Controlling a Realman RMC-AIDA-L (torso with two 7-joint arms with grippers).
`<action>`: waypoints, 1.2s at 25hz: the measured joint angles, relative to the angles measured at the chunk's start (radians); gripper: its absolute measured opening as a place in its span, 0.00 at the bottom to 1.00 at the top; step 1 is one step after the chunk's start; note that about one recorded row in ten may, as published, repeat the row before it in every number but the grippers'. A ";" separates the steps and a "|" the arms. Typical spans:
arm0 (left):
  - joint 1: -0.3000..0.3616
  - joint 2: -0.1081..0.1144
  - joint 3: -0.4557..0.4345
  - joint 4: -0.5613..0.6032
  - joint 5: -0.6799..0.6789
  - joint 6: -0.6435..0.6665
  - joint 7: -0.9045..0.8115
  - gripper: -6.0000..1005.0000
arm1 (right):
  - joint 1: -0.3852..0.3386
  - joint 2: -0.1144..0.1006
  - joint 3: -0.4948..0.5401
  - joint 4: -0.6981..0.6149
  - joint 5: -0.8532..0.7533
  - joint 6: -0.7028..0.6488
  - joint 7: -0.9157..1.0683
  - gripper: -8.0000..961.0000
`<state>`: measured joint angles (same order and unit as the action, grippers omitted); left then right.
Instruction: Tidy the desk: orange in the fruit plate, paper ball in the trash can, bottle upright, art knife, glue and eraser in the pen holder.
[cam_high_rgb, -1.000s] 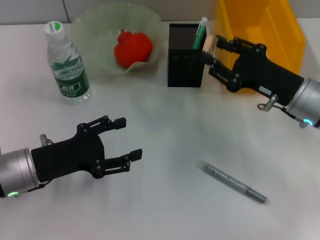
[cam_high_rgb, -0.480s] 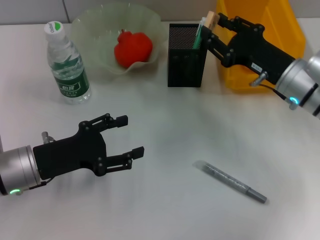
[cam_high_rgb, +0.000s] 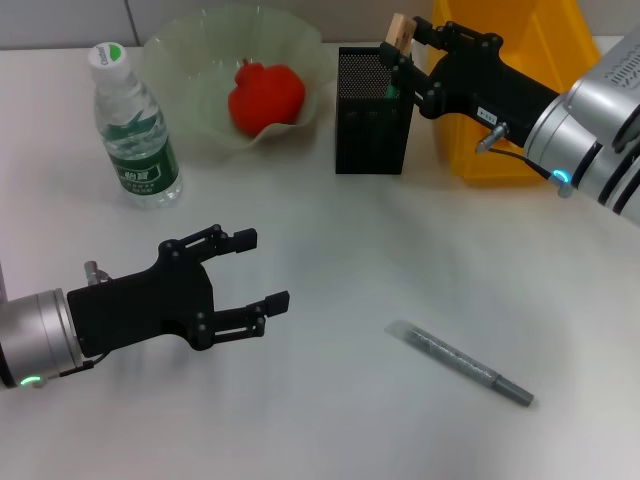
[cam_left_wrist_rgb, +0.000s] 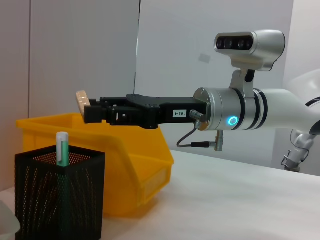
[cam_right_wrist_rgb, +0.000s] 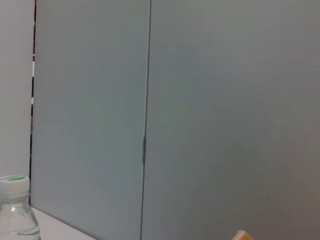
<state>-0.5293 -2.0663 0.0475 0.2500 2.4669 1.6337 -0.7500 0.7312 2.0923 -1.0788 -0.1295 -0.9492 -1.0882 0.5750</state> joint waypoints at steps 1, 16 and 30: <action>0.000 0.000 0.000 0.000 -0.001 0.000 0.000 0.84 | 0.001 0.000 0.000 0.000 0.000 0.001 0.000 0.47; 0.003 0.001 0.000 0.000 -0.002 0.005 0.000 0.84 | 0.002 0.000 0.000 0.001 0.000 -0.004 0.003 0.47; 0.006 0.002 0.000 0.000 -0.004 0.012 0.005 0.84 | 0.004 0.000 -0.003 -0.008 0.000 0.007 0.038 0.48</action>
<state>-0.5231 -2.0647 0.0476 0.2501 2.4633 1.6456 -0.7453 0.7347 2.0923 -1.0816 -0.1378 -0.9496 -1.0814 0.6131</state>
